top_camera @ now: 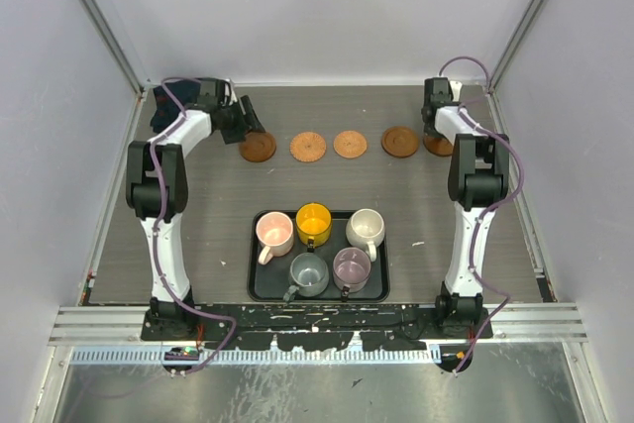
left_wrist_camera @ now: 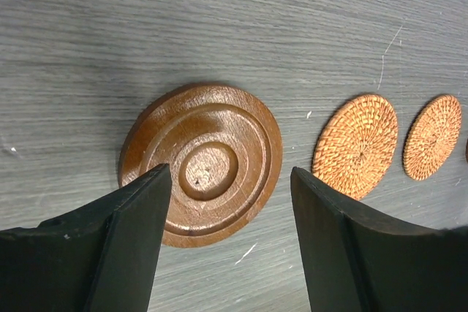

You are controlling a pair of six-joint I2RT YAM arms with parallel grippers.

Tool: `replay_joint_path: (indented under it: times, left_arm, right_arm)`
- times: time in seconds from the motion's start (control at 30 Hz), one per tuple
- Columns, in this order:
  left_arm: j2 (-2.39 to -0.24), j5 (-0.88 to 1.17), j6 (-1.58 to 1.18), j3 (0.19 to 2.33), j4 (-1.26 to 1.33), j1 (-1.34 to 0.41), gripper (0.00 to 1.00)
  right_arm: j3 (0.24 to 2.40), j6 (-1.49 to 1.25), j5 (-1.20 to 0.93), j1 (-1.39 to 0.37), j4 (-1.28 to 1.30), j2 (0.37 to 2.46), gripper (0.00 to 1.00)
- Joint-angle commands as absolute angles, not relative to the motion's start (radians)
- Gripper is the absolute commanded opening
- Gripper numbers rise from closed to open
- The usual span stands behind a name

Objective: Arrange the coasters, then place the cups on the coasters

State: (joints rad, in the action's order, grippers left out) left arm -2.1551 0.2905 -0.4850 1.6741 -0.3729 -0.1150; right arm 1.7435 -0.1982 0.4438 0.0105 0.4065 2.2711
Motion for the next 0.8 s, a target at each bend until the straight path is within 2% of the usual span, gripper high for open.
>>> replay_joint_path:
  times: [0.0,0.2,0.5,0.77]
  left_arm:
    - [-2.182,0.301,-0.472,1.731,-0.397,-0.106,0.68]
    - [-2.211,0.374,-0.496,1.718,-0.383,-0.105,0.67]
    - [-2.198,0.45,-0.53,1.627,-0.325,-0.107,0.63]
    - [-2.196,0.372,-0.536,1.622,-0.359,-0.102,0.64]
  right_arm:
    - [1.705,-0.155,0.36,-0.078,0.394,2.297,0.11]
    - [1.684,-0.164,0.431,-0.133,0.422,2.296,0.1]
    - [1.573,-0.208,0.422,-0.154,0.436,2.217,0.1]
    - [1.554,-0.215,0.405,-0.192,0.449,2.196,0.1]
